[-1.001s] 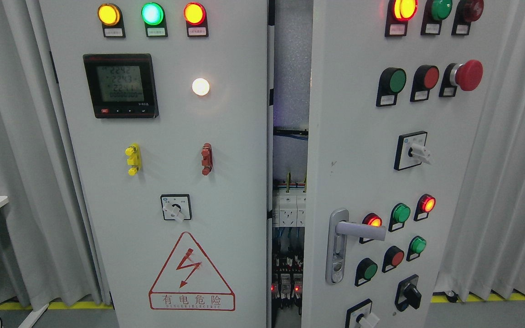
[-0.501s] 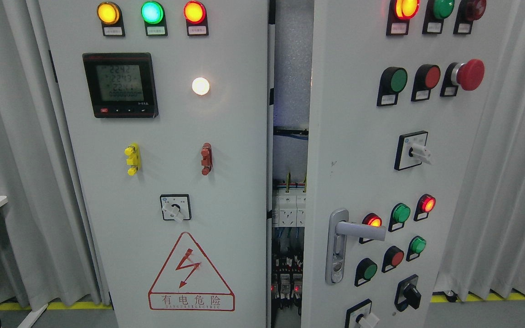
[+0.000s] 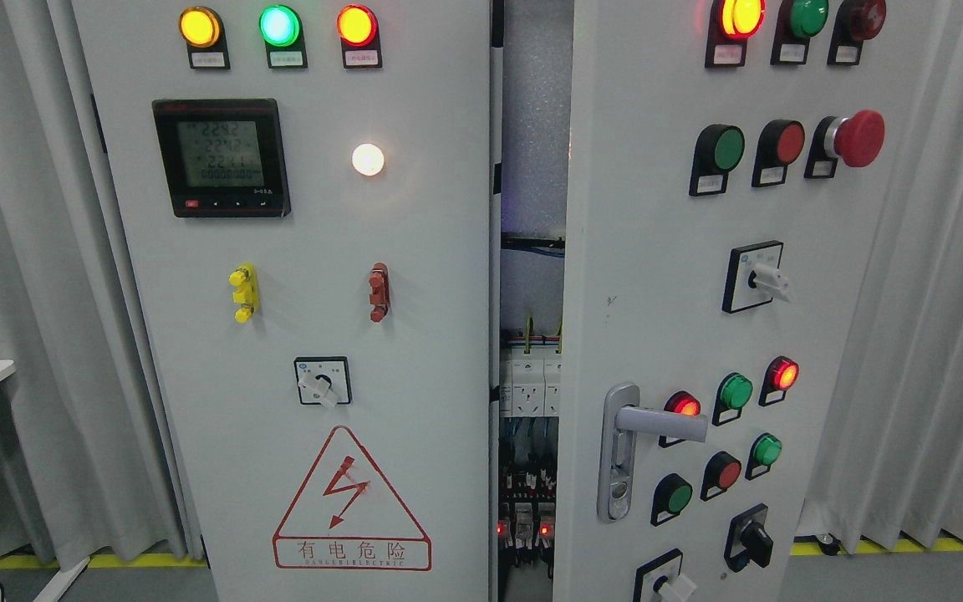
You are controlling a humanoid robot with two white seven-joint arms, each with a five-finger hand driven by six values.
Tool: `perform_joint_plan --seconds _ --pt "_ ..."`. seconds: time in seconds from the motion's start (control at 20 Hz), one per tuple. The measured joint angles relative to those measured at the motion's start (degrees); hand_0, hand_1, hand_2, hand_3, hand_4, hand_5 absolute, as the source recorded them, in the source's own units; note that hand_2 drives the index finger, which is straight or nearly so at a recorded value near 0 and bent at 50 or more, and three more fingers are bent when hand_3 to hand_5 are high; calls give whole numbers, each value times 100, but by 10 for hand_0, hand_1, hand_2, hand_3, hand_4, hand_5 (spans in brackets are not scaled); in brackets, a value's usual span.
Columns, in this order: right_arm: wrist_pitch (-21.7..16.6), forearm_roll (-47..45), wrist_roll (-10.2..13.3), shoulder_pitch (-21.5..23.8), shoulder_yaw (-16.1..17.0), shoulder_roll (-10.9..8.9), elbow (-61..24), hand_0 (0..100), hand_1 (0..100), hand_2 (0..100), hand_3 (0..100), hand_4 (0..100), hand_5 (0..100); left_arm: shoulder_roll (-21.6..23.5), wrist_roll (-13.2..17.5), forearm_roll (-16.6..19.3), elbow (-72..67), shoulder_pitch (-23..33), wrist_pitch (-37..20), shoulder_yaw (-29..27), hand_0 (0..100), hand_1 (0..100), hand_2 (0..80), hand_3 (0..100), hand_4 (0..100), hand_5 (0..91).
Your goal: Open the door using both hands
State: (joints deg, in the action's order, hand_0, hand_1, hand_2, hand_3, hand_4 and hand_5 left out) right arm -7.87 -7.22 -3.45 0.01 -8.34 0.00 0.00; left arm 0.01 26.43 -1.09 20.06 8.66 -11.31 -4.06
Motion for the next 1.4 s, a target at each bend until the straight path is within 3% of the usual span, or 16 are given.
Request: perform_joint_plan --seconds 0.3,0.45,0.8,1.0,1.2,1.4 --pt "0 -1 1 0 0 0 0 218 0 0 0 0 0 183 286 49 1388 432 -15 169 288 0 28 28 35 0" --pt "1 0 1 0 0 0 0 218 0 0 0 0 0 413 317 -185 2121 566 7 423 288 0 28 28 35 0" --pt "1 -1 1 0 0 0 0 218 0 0 0 0 0 1362 354 -1677 3942 632 354 1306 288 0 27 28 35 0" --pt "2 -1 1 0 0 0 0 218 0 0 0 0 0 2079 600 -2621 5044 508 832 1740 288 0 27 28 34 0" --pt "1 -2 1 0 0 0 0 218 0 0 0 0 0 2625 766 -3120 6001 370 1306 2041 288 0 27 27 34 0" --pt "1 -1 1 -1 0 0 0 218 0 0 0 0 0 3017 896 -3373 6812 150 1755 2250 288 0 27 27 35 0"
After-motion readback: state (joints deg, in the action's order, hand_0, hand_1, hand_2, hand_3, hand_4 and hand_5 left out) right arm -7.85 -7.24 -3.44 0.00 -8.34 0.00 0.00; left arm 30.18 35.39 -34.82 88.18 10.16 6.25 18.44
